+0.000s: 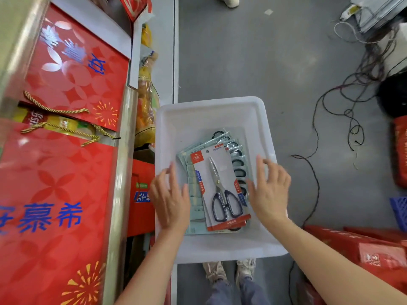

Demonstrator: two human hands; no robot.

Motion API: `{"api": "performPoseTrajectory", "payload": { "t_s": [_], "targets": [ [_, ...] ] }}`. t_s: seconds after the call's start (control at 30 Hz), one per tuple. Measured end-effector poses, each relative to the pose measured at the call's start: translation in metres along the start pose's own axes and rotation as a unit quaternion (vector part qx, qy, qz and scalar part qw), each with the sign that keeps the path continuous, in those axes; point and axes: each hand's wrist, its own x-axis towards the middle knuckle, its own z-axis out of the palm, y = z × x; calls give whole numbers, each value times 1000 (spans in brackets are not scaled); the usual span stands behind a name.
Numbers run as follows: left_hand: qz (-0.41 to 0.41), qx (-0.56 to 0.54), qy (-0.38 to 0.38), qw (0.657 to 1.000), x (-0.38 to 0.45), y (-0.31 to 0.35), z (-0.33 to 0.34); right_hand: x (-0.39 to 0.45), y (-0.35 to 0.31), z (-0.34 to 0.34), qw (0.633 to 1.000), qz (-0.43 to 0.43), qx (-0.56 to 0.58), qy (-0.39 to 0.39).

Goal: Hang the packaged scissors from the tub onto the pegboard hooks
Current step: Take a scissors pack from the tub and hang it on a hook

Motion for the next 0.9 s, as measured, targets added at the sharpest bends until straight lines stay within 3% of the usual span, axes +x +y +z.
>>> {"api": "performPoseTrajectory", "payload": {
  "t_s": [0.07,0.17,0.23,0.33,0.47,0.63,0.73,0.8,0.9],
  "targets": [
    [-10,-67,-86,994,-2,25,12,-1,-17,14,993,-9,71,-89],
    [-203,-152,-195,947,-5,44,34,-2,-32,30,954,119,158,-226],
    [-274,-154,-238,919,-4,51,39,0,-36,34,944,153,164,-242],
    [-300,-173,-258,902,-3,53,44,4,-39,36,943,159,181,-229],
    [-310,-266,-215,887,-4,42,55,8,-35,33,918,213,263,-208],
    [-335,-484,-189,786,-7,49,29,6,-41,15,886,243,358,-168],
    [-330,-549,-187,744,-1,55,-1,7,-53,-5,874,235,407,-123],
    [-318,-582,-176,728,3,57,-24,9,-63,-23,876,218,420,-100],
    [-301,-601,-133,729,13,59,-63,13,-83,-56,881,181,430,-78]
  ]
}}
